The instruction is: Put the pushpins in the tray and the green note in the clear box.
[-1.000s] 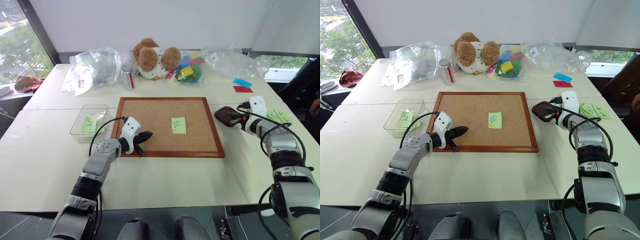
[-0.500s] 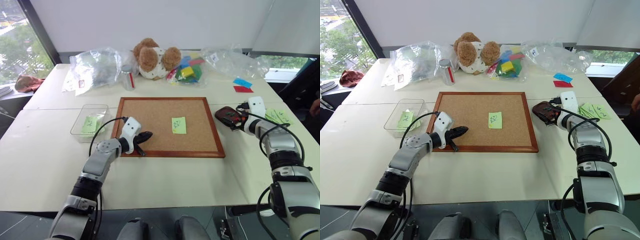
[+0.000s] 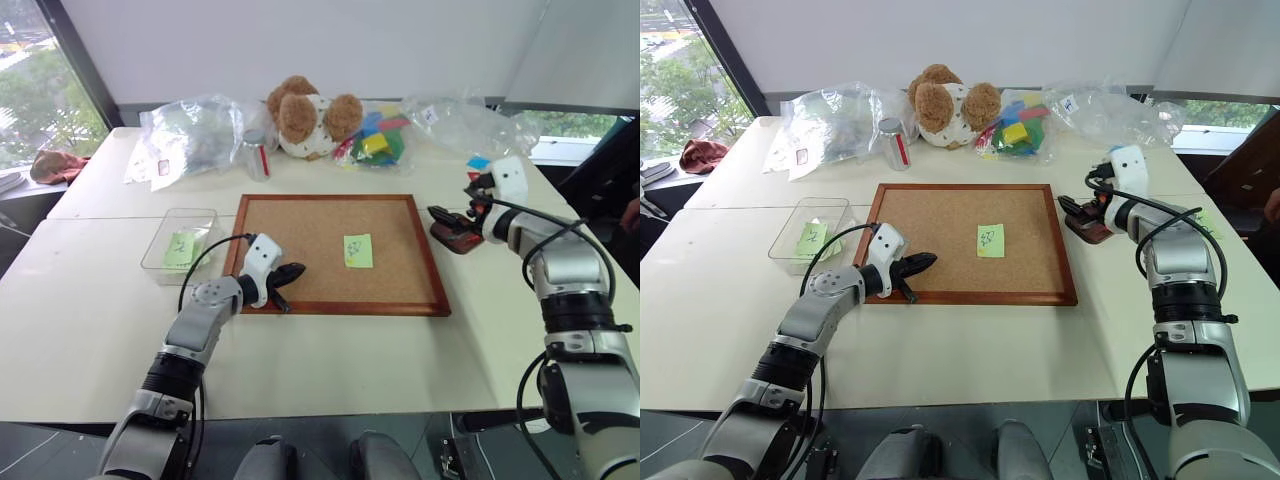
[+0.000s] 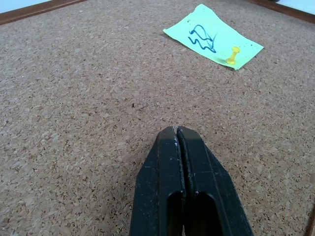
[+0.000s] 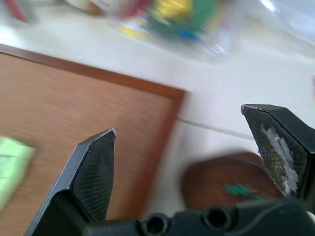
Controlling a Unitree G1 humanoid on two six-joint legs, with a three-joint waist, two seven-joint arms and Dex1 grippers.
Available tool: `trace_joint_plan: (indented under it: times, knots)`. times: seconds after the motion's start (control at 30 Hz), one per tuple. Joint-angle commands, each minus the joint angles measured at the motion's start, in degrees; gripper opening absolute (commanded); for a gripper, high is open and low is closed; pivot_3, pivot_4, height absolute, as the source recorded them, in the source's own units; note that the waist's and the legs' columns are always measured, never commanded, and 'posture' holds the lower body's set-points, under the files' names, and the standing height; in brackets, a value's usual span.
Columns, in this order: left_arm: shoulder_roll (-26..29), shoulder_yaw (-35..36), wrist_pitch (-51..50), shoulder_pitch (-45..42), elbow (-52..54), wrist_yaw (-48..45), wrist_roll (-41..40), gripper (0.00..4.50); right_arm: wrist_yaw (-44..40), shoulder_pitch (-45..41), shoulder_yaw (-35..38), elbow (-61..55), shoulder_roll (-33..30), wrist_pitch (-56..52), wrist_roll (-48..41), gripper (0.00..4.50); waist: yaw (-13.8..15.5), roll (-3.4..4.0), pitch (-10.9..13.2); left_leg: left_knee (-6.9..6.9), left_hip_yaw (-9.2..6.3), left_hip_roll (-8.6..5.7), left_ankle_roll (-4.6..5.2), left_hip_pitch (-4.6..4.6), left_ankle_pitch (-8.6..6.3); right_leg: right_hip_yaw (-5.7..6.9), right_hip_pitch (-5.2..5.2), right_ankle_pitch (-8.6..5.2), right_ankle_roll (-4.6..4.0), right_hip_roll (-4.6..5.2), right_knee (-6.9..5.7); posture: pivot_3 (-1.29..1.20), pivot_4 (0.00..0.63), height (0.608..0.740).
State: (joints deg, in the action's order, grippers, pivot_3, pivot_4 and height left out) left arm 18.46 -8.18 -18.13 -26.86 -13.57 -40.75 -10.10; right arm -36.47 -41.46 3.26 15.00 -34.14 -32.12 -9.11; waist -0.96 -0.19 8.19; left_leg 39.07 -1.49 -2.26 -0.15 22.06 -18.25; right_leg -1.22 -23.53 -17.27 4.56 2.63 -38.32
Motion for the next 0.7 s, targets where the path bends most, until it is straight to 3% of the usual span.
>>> trace_joint_plan:
  times: [0.03, 0.23, 0.33, 0.4, 0.7]
  knots:
    - [0.16, -1.34, -1.73, 1.50, -2.63, 0.03, 1.63, 0.00, -0.46, 2.39, -3.24, -11.26, 4.08, -5.58, -2.99, 4.46, 0.08, 0.00, 0.00, 0.00, -0.01, 0.00, 0.01, 0.00, -0.01, 0.01, 0.00, 0.00, 0.00, 0.00, -0.01, 0.00, 0.150, 0.740]
    - [-0.07, -1.18, -1.87, 1.62, -2.29, 0.30, 1.57, 0.00, 0.74, 6.89, -7.65, -17.78, 8.30, -8.87, -2.90, 4.46, 0.30, 0.00, 0.00, 0.03, -0.01, -0.01, -0.06, 0.04, 0.03, 0.01, 0.00, 0.00, 0.00, 0.00, 0.05, 0.00, 0.150, 0.740]
    - [-0.09, -1.18, -1.90, 2.06, -1.90, 0.36, 1.51, 0.00, 1.54, 8.33, -9.30, -16.84, 9.30, -8.27, -1.79, 3.62, 0.23, 0.00, 0.00, 0.03, -0.01, -0.01, -0.05, 0.04, 0.03, 0.01, 0.00, 0.00, 0.00, 0.00, 0.07, 0.00, 0.150, 0.740]
    - [-0.15, -1.25, -1.92, 2.20, -1.73, 0.45, 1.57, 0.00, 1.38, 9.21, -10.47, -15.79, 9.40, -7.14, -1.03, 2.74, 0.17, 0.00, 0.00, 0.02, -0.01, 0.00, -0.04, 0.01, 0.02, 0.02, 0.02, 0.00, 0.00, 0.00, 0.07, 0.00, 0.150, 0.740]
    - [-0.20, -1.16, -1.93, 2.12, -1.80, 0.67, 1.52, 0.00, 1.53, 9.12, -11.94, -12.69, 11.76, -4.36, -0.09, 2.74, 0.16, 0.00, 0.00, 0.02, -0.01, -0.01, -0.04, 0.01, 0.02, 0.02, 0.02, 0.00, 0.00, 0.00, 0.07, 0.00, 0.150, 0.740]
